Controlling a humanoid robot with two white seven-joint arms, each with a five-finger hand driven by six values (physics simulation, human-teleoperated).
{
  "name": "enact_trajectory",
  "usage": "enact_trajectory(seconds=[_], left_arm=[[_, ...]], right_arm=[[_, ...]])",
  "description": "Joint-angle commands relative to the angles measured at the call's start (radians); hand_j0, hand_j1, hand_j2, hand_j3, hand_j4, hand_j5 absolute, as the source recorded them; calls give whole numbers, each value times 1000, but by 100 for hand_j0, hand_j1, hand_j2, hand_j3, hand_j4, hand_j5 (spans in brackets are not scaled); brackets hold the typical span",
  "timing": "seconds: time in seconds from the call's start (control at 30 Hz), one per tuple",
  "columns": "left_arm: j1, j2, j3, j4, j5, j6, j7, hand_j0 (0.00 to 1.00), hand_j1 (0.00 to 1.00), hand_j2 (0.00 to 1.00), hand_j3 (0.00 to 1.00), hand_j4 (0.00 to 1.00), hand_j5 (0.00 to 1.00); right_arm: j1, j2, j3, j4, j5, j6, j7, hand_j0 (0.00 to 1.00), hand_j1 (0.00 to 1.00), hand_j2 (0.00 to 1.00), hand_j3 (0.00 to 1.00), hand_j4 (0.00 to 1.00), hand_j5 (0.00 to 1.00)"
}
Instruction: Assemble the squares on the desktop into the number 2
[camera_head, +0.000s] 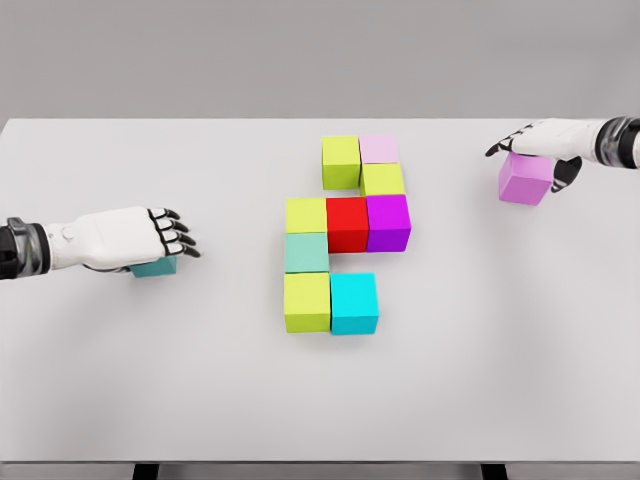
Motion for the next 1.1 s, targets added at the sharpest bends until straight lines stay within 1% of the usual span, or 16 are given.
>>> enact_trajectory(seconds=[0.0,0.03,0.1,0.53,0.73,0.77,0.8,0.83,0.9,0.93,1.0,1.07], left_arm=[[0,3,1,0,6,1,-16,69,69,69,69,69,69],[0,5,1,-1,6,1,-27,65,65,65,65,65,65],[0,5,1,-1,6,1,-27,61,61,61,61,61,61],[-12,2,2,2,7,1,-27,62,62,62,62,62,62],[-25,-7,4,19,4,1,-27,63,63,63,63,63,63],[-31,-7,4,22,4,1,-27,63,63,63,63,63,63],[-34,-9,4,28,4,1,-27,63,63,63,63,63,63],[-40,-9,4,31,4,1,-27,63,63,63,63,63,63],[-49,-35,2,56,4,1,-27,63,63,63,63,63,63],[-54,-35,2,65,4,1,-27,63,63,63,63,63,63],[-61,-43,4,75,4,1,-27,63,63,63,63,63,63],[-75,-73,2,103,3,1,-27,64,64,64,64,64,64]], right_arm=[[2,3,-4,5,-3,2,0,97,97,97,97,97,97],[2,3,-4,5,-4,2,0,97,97,97,97,97,97],[5,3,-4,4,-6,2,0,97,97,97,97,97,97],[11,18,-1,-1,-9,2,0,97,97,97,97,97,97],[12,18,4,-4,-7,2,0,94,94,94,94,94,94],[12,18,6,-2,-7,2,0,89,89,89,89,89,89],[12,18,6,-4,-7,2,0,86,86,86,86,86,86],[12,18,7,-4,-7,2,0,85,85,85,85,85,85],[12,18,7,-4,-7,2,0,82,82,82,82,82,82],[12,18,9,-6,-7,2,0,79,79,79,79,79,79],[12,18,9,-7,-7,2,0,78,78,78,78,78,78],[12,18,7,-13,-9,2,0,75,75,75,75,75,75]])
